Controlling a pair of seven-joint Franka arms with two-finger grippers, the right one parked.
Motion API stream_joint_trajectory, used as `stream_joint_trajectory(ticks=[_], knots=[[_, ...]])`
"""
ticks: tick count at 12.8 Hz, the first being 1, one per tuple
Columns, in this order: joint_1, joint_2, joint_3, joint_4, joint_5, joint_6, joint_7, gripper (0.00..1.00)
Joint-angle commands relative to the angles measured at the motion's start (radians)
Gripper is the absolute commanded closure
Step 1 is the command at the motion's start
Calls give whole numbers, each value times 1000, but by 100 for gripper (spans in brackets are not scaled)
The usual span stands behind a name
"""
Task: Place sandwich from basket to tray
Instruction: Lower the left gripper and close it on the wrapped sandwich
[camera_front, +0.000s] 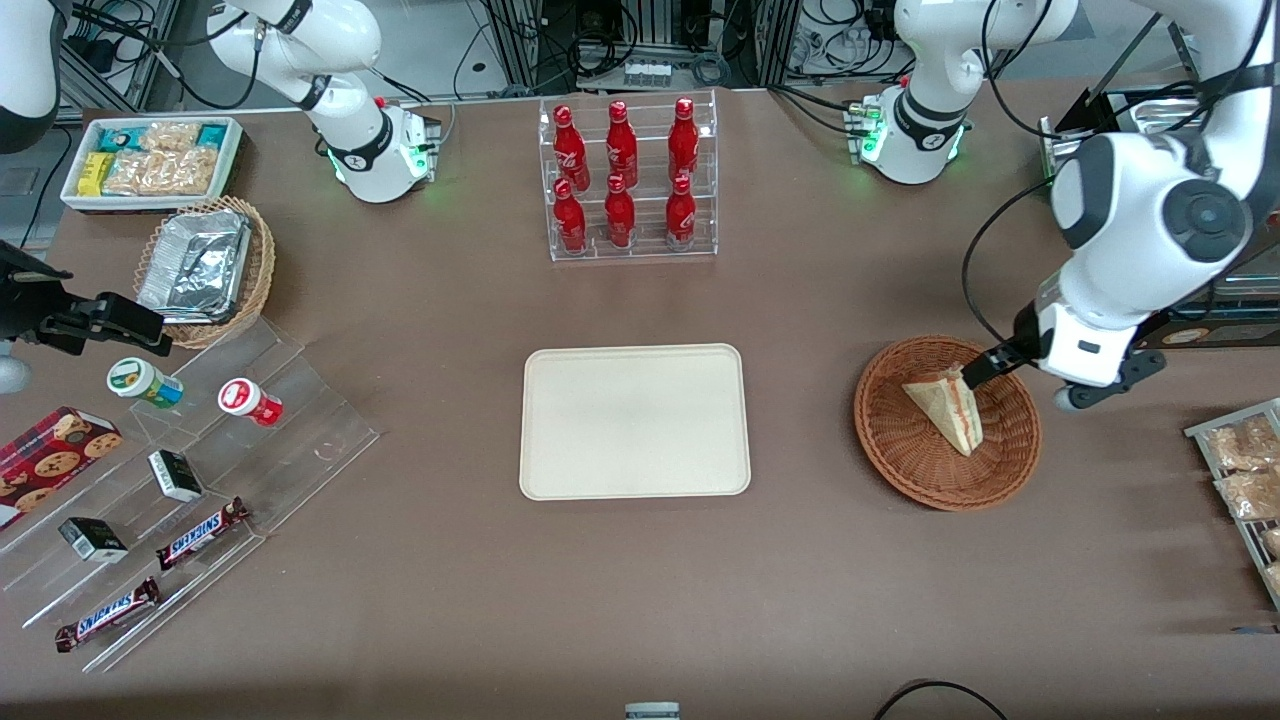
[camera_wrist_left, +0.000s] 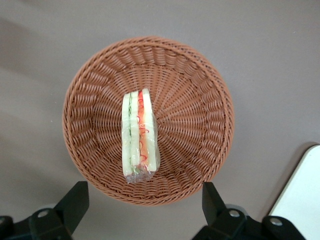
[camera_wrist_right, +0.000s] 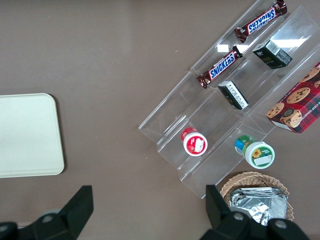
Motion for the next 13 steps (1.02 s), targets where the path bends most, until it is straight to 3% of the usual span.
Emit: stream_joint_trajectory(ticks=[1,13], knots=[[-6,4,4,-57,15,82,-57,0],[4,179,8,-158,15,326,-109,0]])
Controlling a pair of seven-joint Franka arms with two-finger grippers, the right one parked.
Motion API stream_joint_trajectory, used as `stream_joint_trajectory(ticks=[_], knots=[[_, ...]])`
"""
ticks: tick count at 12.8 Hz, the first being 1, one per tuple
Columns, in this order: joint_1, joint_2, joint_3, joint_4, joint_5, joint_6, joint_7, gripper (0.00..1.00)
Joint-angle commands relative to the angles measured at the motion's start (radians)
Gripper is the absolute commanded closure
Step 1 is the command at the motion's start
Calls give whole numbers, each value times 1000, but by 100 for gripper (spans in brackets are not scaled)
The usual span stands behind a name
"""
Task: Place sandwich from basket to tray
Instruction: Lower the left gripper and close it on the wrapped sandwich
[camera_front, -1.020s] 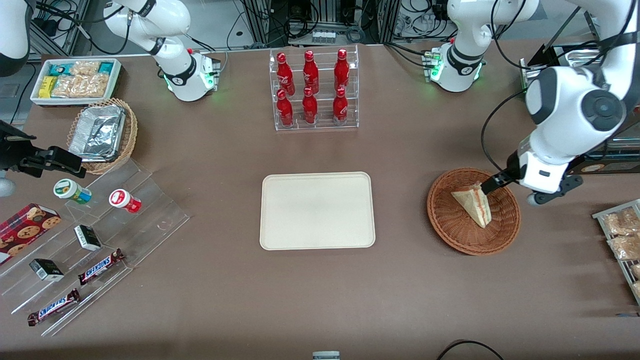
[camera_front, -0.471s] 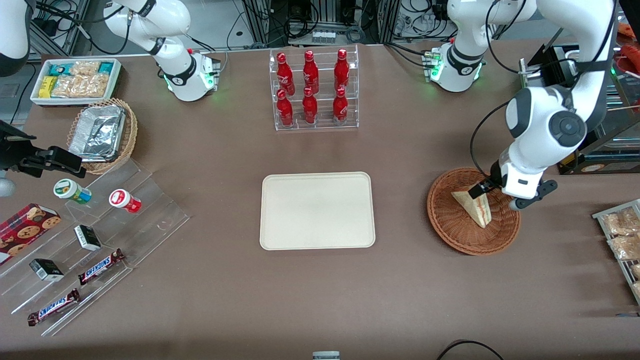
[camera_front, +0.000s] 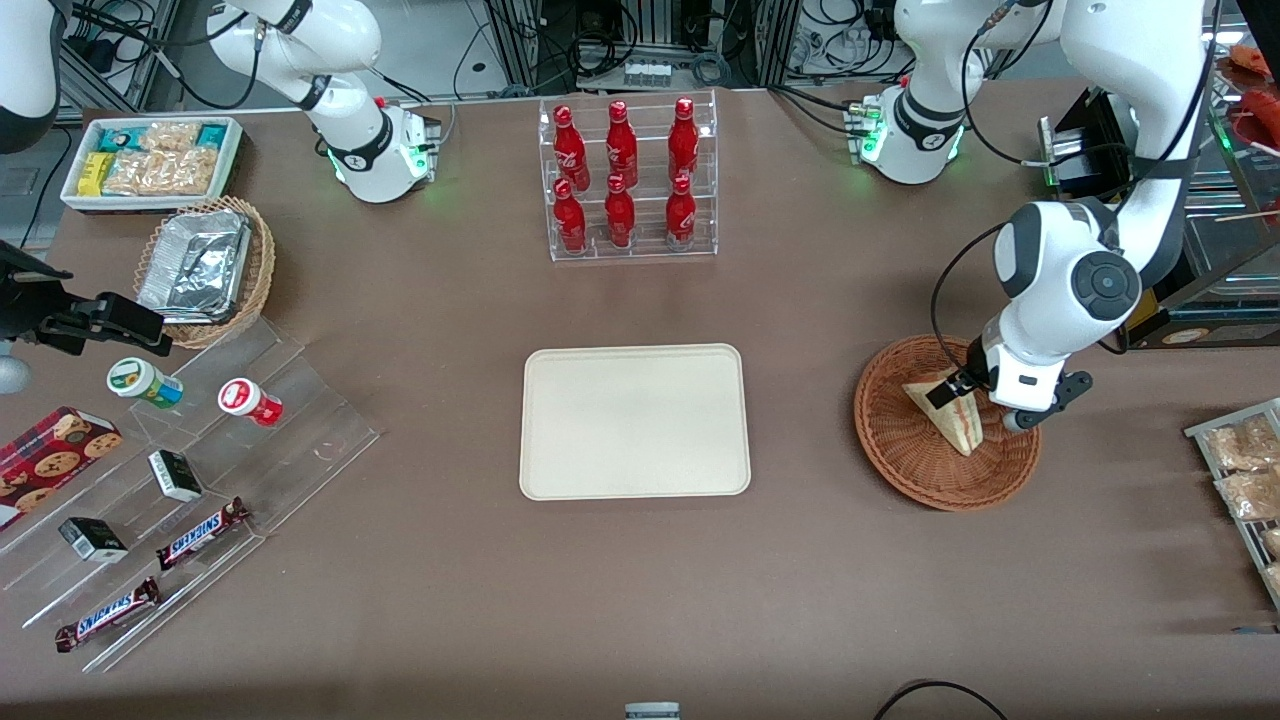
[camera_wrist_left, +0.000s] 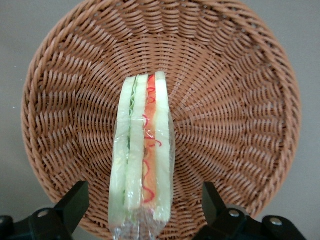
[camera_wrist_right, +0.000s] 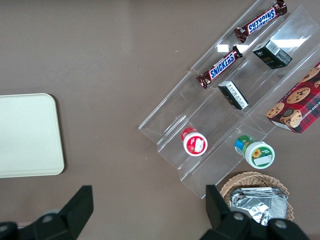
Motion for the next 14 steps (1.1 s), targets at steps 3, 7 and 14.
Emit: stream_joint_trajectory(ticks=[3,7,14], knots=[[4,52,3,-21,15,86,-63,64],[-2,40,1,-5,15,67,-63,100],[-68,16,-14,323,41,-394,91,100]])
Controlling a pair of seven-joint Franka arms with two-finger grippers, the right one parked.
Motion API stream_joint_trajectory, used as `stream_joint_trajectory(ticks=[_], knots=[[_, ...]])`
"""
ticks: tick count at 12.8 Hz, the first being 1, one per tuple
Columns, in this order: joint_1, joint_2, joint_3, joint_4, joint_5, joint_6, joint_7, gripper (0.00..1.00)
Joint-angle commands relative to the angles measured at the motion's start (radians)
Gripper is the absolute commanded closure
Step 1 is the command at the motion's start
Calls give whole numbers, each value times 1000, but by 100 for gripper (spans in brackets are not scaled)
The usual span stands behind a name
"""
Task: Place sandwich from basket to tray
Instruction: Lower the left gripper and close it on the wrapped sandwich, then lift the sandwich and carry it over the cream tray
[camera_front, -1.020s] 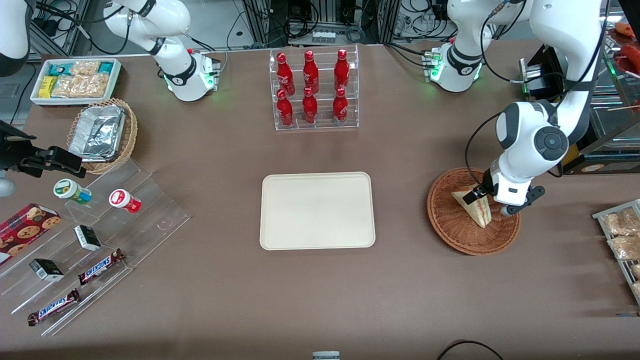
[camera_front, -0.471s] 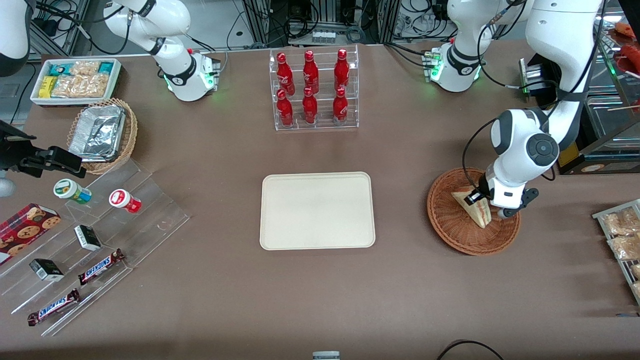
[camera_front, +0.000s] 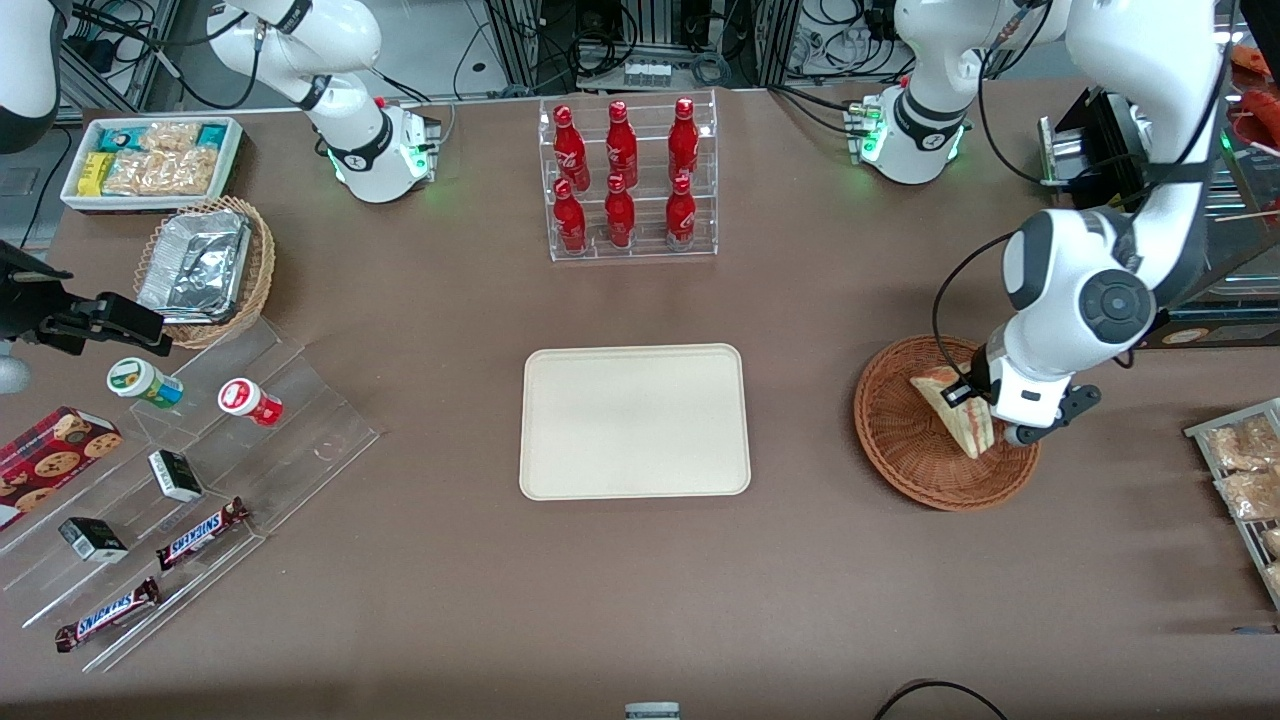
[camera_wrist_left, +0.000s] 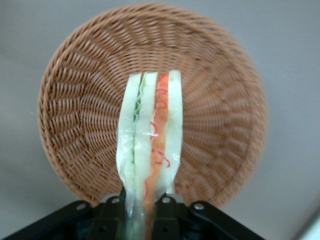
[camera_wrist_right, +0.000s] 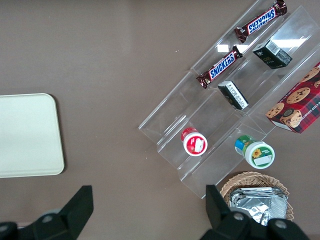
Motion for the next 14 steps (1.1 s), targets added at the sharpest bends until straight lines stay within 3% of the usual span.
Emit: stream_joint_trajectory(ticks=[1,6,10,14], knots=[[-75,8,-11,101,11,-92,76,100],[-296,129,-16,227,9,-70,55,100],[-460,303,-16,399,12,-67,-82,100],[-552,465,-16,531,9,3,-118,100]])
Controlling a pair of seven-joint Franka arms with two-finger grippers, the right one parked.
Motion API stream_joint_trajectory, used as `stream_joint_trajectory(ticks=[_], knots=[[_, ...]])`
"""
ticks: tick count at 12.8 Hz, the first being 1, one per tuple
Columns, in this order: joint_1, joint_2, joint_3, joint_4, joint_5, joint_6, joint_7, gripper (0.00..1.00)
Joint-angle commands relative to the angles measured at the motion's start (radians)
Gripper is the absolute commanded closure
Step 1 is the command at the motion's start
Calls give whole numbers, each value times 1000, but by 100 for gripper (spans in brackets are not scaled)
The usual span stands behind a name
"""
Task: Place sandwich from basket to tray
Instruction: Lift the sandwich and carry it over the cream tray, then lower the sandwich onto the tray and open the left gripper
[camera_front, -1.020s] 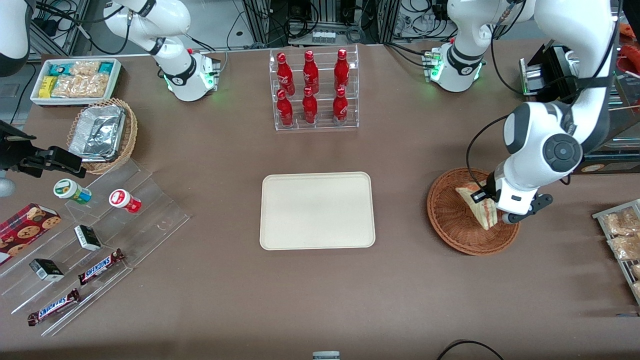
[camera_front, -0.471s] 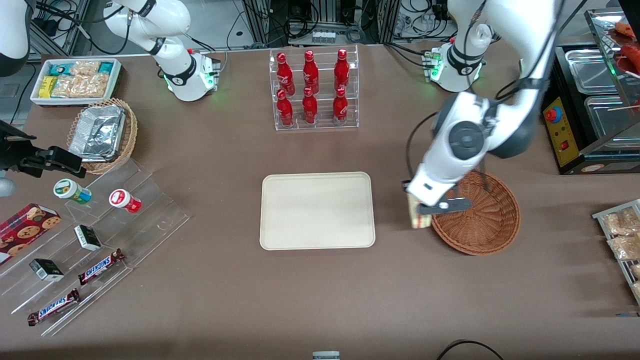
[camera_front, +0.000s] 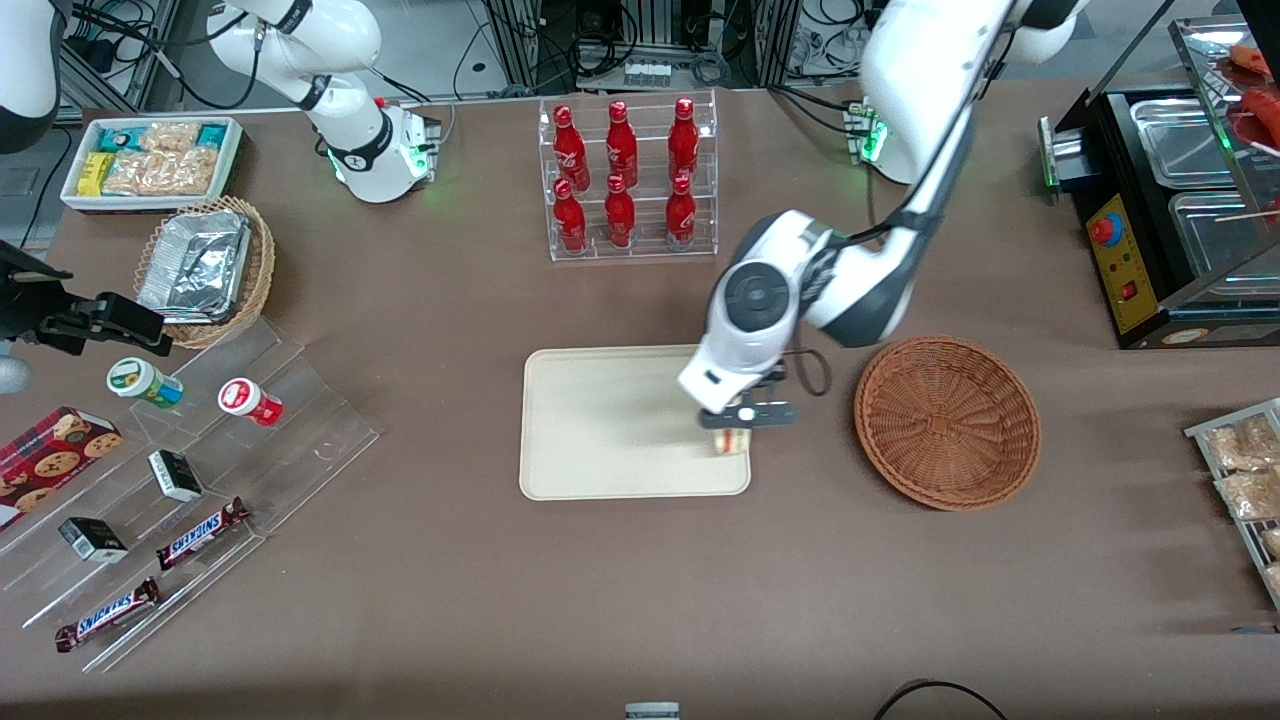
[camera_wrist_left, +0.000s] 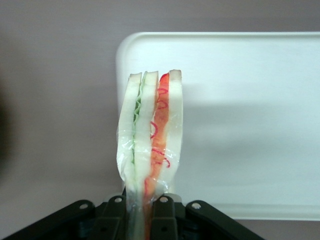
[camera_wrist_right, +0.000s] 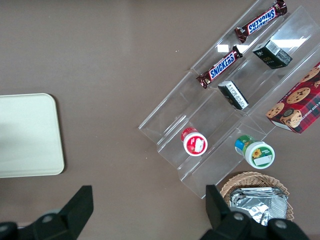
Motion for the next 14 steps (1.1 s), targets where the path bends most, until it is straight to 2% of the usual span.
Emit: stream_joint_trajectory(ticks=[1,5,10,11,12,14], knots=[[-43,108,13,113,6,38,-16,100],[-71,186,13,199,6,38,-21,100],[-82,225,13,207,9,41,-16,100],[-82,229,13,207,9,53,-5,36],[-83,235,13,205,11,66,-14,0],[-92,234,15,205,15,64,-17,0]])
